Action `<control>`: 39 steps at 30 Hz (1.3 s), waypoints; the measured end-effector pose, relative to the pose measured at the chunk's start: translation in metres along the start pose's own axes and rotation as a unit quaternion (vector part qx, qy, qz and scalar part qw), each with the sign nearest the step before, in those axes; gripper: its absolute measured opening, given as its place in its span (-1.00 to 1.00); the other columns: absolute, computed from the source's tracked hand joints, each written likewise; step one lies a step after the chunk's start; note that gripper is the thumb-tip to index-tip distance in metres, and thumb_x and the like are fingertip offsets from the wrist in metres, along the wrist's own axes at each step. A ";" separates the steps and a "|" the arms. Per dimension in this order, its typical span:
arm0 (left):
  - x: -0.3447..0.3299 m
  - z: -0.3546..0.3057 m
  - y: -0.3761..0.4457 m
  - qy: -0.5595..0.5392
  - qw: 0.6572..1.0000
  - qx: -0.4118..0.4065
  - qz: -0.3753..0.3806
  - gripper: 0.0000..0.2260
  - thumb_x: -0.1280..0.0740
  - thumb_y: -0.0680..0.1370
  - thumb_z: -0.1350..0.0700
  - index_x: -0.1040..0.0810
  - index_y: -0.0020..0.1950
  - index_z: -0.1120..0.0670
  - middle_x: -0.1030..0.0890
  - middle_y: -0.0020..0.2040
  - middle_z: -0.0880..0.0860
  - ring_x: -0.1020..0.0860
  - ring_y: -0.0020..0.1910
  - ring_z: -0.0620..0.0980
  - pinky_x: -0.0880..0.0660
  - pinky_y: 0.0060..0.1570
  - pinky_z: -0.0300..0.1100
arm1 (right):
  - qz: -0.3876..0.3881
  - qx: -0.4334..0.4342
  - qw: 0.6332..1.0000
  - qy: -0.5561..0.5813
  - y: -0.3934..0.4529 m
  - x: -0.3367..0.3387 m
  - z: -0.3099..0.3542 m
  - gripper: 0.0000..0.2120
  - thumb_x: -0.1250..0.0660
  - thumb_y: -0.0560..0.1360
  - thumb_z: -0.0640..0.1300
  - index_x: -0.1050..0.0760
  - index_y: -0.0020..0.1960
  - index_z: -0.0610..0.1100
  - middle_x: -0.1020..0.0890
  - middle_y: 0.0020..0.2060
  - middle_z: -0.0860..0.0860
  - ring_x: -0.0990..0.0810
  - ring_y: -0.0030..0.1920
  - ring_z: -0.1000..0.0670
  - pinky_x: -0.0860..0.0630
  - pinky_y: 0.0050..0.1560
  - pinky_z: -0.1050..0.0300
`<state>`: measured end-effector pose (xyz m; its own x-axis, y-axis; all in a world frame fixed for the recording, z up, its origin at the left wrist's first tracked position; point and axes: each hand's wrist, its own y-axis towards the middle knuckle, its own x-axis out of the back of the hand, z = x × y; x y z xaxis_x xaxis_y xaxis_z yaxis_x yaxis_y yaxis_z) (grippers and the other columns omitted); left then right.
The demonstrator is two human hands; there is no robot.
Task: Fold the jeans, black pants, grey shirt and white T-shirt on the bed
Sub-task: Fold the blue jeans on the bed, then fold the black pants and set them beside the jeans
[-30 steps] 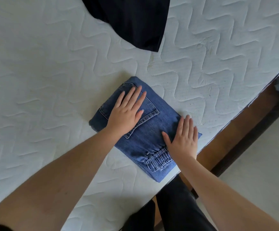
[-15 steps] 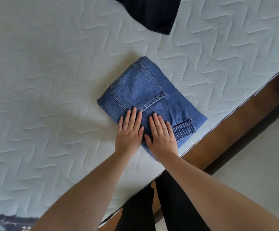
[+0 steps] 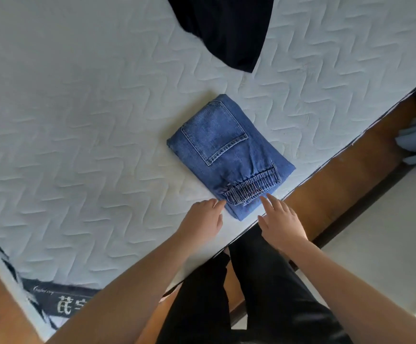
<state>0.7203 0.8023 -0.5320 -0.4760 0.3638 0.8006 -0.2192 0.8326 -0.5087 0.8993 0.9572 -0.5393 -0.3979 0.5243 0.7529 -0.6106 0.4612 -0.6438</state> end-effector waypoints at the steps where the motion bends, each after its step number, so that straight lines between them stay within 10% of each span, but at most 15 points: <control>1: 0.013 0.001 -0.010 0.006 1.000 -0.011 -0.026 -0.61 -0.17 0.58 0.07 -0.39 0.40 0.11 -0.57 0.10 0.09 -0.56 0.04 0.12 -0.44 0.00 -0.01 | -0.008 -0.006 1.000 0.003 -0.008 0.007 0.000 -0.43 0.00 0.62 0.16 0.03 0.57 0.02 -0.13 0.56 0.01 -0.14 0.53 -0.05 -0.10 0.50 -0.02; 15: 0.157 -0.077 -0.124 0.106 0.977 -0.006 -0.187 -0.49 -0.07 0.58 -0.15 -0.47 0.43 0.04 -0.50 0.38 0.12 -0.43 0.39 0.16 -0.37 0.33 0.13 | -0.273 0.049 0.960 -0.032 -0.180 0.153 0.023 -0.56 -0.17 0.58 0.09 -0.54 0.30 -0.14 -0.57 0.27 -0.11 -0.53 0.29 -0.17 -0.44 0.32 -0.14; 24: 0.201 -0.209 -0.100 0.161 0.965 -0.066 -0.198 -0.50 -0.06 0.58 -0.15 -0.46 0.43 0.03 -0.48 0.40 0.11 -0.42 0.41 0.15 -0.35 0.38 0.14 | -0.383 0.003 0.924 0.022 -0.231 0.164 -0.072 -0.62 -0.49 0.42 -0.02 -0.60 0.19 -0.12 -0.64 0.15 -0.08 -0.61 0.16 -0.17 -0.50 0.20 -0.13; 39: 0.255 -0.348 -0.001 0.220 0.961 -0.101 -0.136 -0.40 0.22 0.59 -0.25 -0.12 0.58 -0.10 -0.18 0.58 0.04 -0.10 0.57 0.10 0.05 0.52 0.12 | -0.413 -0.041 0.908 0.052 -0.246 0.231 -0.216 -0.58 -0.41 0.49 -0.02 -0.55 0.29 -0.16 -0.59 0.24 -0.11 -0.54 0.27 -0.19 -0.42 0.30 -0.14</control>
<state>0.8957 1.0401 -0.2171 -0.0090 0.2262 0.9740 -0.0927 0.9697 -0.2260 1.1056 1.1196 -0.2363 0.2419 0.0376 0.9696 -0.6172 0.7770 0.1239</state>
